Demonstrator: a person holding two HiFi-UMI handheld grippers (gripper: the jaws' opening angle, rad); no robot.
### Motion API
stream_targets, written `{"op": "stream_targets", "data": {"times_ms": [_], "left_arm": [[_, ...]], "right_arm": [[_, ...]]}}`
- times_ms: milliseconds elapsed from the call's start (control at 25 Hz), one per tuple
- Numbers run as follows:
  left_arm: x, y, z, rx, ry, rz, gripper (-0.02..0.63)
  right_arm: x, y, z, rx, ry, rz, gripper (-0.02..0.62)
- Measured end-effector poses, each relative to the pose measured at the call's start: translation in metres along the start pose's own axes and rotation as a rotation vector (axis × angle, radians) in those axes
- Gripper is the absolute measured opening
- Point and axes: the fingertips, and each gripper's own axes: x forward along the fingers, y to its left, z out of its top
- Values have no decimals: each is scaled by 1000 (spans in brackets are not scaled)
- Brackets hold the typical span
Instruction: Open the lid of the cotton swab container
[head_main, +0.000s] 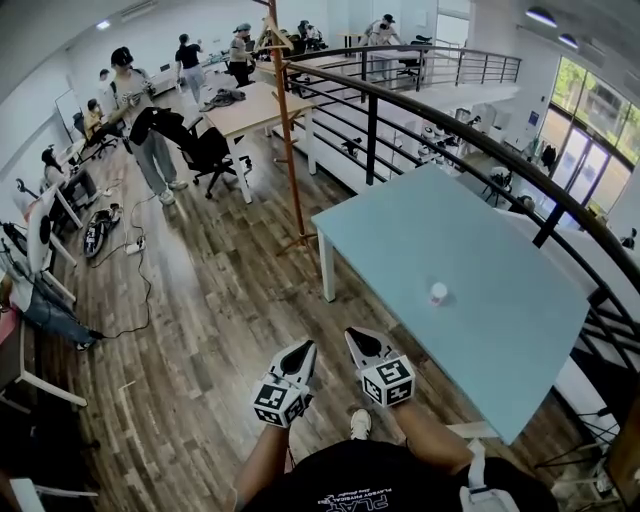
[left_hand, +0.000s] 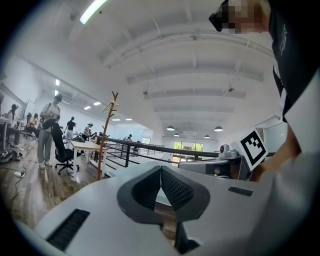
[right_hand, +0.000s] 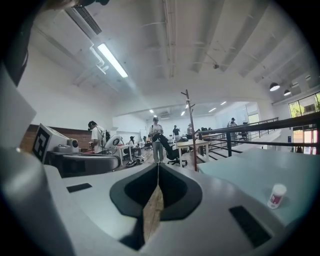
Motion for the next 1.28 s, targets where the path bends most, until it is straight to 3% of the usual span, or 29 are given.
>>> {"op": "stream_targets", "data": {"times_ms": [320, 1280], "left_arm": [[45, 10, 12, -10, 18, 13, 12], [141, 24, 6, 6, 49, 46, 12]], "right_arm": [[13, -32, 9, -49, 57, 74, 20], [46, -127, -3, -42, 88, 100, 20]]}}
